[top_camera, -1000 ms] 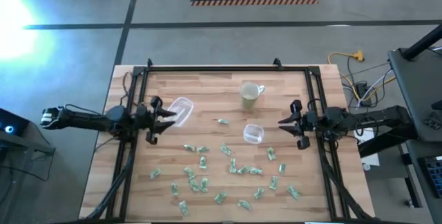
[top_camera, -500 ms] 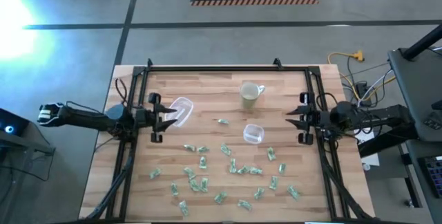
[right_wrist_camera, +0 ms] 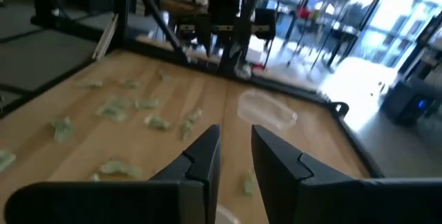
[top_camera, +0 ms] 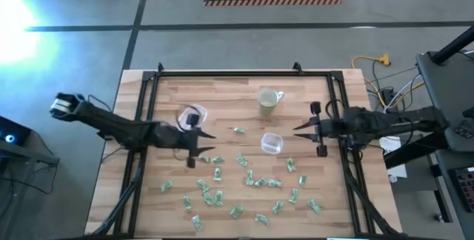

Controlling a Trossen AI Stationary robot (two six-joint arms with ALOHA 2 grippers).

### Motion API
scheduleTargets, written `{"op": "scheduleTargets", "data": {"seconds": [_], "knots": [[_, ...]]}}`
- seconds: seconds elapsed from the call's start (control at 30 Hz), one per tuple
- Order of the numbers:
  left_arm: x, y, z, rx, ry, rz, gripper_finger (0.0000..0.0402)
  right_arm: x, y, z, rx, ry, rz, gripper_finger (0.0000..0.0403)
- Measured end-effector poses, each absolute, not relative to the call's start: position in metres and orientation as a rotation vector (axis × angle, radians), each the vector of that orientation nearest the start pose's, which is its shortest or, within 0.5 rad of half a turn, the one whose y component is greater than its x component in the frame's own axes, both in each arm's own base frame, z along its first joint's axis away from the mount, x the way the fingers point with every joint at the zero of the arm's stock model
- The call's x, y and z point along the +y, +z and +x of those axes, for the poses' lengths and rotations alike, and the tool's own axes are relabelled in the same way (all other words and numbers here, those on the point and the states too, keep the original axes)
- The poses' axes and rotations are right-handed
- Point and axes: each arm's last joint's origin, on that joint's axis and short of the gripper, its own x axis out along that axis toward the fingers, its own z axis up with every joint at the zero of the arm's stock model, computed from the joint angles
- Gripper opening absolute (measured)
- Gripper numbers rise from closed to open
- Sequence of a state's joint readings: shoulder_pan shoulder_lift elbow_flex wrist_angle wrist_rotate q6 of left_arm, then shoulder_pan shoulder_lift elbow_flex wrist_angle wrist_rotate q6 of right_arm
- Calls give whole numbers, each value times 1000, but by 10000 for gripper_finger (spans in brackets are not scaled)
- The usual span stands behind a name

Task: Pick and place Stevia / Truvia into bins
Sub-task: Put the stevia packet into the left transparent container

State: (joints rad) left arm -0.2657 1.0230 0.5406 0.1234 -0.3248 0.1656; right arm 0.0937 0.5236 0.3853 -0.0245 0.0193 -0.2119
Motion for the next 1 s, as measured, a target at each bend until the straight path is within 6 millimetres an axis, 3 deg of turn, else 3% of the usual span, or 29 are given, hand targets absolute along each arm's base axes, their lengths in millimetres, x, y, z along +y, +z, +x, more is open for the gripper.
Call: {"op": "scheduleTargets", "data": {"seconds": [0.1,0.23,0.43,0.63,0.87,1.0], "knots": [[-61,245,226,459,94,248,143,13,242,143,195,95,-233,73],[-84,239,237,658,150,247,143,13,242,151,226,97,-261,73],[-122,240,249,720,139,294,143,15,246,162,252,102,-256,73],[-149,236,252,768,105,312,143,15,237,171,324,111,-253,73],[-133,213,230,982,345,336,143,17,232,181,372,121,-257,73],[-124,205,226,1018,373,334,143,17,234,186,375,123,-258,73]]}}
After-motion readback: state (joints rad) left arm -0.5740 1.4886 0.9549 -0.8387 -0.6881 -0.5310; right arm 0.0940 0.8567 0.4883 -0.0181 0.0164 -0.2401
